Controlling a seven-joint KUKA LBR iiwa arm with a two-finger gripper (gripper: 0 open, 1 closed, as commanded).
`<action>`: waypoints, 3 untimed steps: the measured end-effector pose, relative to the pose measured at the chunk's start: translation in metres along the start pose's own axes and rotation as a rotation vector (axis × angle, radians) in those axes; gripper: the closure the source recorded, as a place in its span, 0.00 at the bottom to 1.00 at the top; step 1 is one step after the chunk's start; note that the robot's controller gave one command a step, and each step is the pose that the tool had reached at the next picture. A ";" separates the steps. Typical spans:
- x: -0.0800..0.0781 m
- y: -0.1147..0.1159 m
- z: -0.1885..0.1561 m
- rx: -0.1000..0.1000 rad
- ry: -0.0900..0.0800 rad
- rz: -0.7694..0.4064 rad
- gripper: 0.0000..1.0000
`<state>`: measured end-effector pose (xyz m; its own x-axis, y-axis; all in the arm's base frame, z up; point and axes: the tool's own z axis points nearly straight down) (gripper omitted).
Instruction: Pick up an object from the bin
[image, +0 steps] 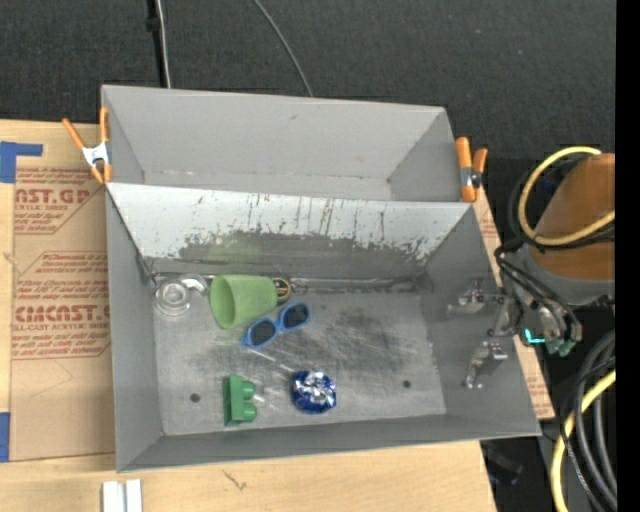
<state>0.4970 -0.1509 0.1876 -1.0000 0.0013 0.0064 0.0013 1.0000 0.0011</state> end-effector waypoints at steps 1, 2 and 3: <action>-0.060 0.036 0.070 -0.002 -0.006 0.011 0.00; -0.040 0.185 0.079 -0.003 -0.006 -0.077 0.00; -0.021 0.303 0.064 -0.002 -0.008 -0.244 0.00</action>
Offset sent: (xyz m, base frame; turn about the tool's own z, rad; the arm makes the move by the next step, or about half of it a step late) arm 0.0577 0.0311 -0.0659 0.0168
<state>0.5175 0.1526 0.1235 -0.9708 -0.2399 -0.0026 -0.2399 0.9708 0.0038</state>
